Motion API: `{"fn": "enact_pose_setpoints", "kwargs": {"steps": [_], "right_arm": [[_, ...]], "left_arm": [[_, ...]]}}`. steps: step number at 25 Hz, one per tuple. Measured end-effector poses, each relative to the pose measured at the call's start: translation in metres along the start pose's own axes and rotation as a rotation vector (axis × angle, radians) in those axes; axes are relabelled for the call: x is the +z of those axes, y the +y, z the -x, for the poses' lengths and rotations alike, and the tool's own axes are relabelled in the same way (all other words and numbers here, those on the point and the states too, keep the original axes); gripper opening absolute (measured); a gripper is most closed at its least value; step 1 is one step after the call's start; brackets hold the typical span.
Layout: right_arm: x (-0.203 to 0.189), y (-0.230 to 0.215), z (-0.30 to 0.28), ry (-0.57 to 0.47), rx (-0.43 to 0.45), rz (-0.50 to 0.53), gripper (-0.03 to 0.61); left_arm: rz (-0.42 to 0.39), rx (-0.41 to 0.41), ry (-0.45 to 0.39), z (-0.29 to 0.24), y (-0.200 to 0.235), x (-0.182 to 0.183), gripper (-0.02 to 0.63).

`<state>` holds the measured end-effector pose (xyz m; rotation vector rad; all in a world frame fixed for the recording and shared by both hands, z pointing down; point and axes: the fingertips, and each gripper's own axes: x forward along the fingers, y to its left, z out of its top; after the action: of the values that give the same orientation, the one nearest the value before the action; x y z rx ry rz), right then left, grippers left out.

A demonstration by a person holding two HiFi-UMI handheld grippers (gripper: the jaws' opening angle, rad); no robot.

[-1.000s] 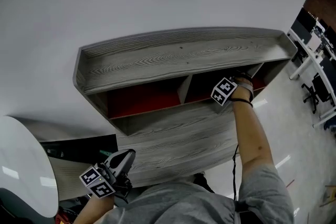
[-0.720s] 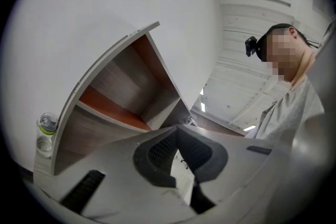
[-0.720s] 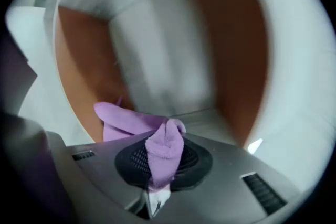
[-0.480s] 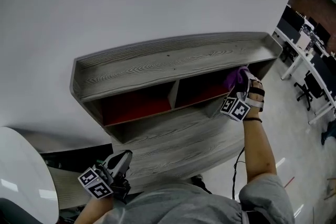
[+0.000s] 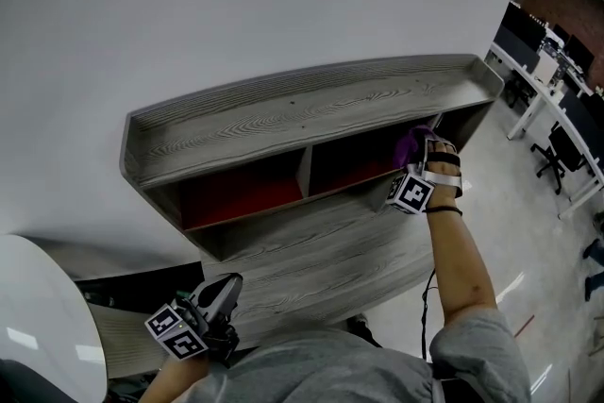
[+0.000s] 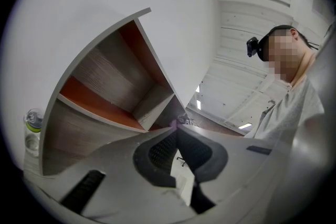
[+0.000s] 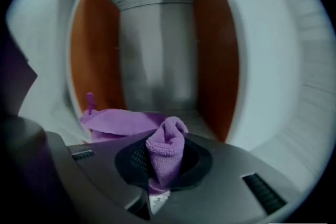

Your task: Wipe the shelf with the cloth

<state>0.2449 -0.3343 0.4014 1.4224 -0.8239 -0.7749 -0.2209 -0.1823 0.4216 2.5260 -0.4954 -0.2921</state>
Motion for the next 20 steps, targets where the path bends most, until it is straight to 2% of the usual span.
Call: {"fn": "enact_pose_setpoints", "kwargs": {"steps": [3, 5, 8, 10, 12, 14, 16, 20], "right_arm": [[-0.007, 0.067, 0.001, 0.033, 0.229, -0.004, 0.044], [-0.012, 0.097, 0.002, 0.060, 0.346, -0.035, 0.043], [-0.009, 0.105, 0.000, 0.065, 0.429, -0.101, 0.043], [0.004, 0.092, 0.003, 0.023, 0.468, -0.230, 0.041], [0.034, 0.063, 0.017, -0.106, 0.459, -0.463, 0.041], [0.082, 0.029, 0.033, -0.311, 0.458, -0.731, 0.042], [0.133, 0.005, 0.046, -0.528, 0.494, -0.946, 0.043], [0.204, -0.026, 0.060, -0.841, 0.540, -1.174, 0.043]], "left_arm": [[0.008, 0.008, -0.004, 0.002, -0.002, -0.003, 0.035], [0.005, 0.020, -0.010, 0.005, -0.001, -0.003, 0.035], [-0.007, 0.067, -0.036, 0.012, 0.001, -0.001, 0.035], [-0.009, 0.104, -0.056, 0.014, -0.002, -0.003, 0.035], [-0.012, 0.134, -0.068, 0.012, -0.007, -0.008, 0.035], [-0.015, 0.163, -0.083, 0.007, -0.011, -0.011, 0.035], [-0.017, 0.194, -0.104, -0.002, -0.017, -0.015, 0.035], [-0.038, 0.250, -0.126, -0.017, -0.035, -0.026, 0.035]]}}
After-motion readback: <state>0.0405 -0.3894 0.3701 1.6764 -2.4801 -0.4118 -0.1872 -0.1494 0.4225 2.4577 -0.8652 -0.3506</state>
